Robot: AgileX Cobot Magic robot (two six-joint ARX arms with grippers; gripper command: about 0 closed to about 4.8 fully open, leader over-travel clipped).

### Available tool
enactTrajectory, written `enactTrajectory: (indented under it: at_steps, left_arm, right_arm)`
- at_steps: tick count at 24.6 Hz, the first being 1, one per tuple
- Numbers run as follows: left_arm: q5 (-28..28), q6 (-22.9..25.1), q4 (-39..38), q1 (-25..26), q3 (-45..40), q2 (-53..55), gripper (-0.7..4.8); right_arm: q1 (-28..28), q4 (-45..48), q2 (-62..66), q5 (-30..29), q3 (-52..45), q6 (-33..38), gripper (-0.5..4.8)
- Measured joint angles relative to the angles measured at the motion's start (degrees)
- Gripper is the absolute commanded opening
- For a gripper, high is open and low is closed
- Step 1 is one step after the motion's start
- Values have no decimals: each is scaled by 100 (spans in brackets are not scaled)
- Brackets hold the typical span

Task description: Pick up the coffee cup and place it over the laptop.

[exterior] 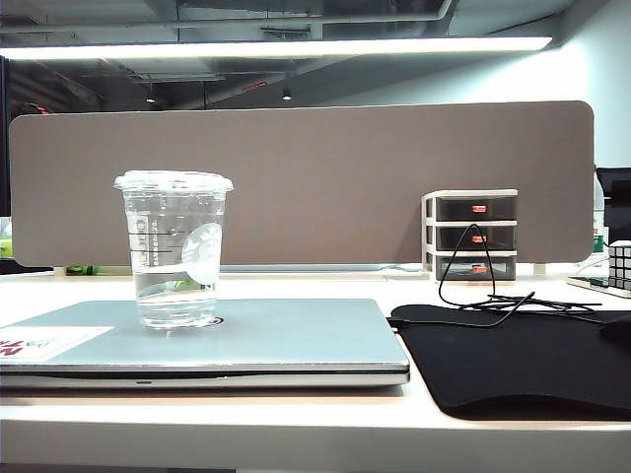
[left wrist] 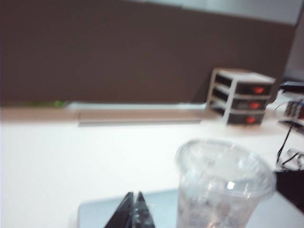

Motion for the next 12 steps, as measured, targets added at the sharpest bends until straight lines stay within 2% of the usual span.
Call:
enactTrajectory:
  at_steps: [4, 12]
  left_arm:
    - [-496, 396, -1467, -118, -4, -1239, -5]
    - [-992, 570, -3281, -116, -4, -2894, -5]
  right_arm:
    - [0, 0, 0, -48, 0, 9, -6]
    - [0, 0, 0, -157, 0, 9, -6]
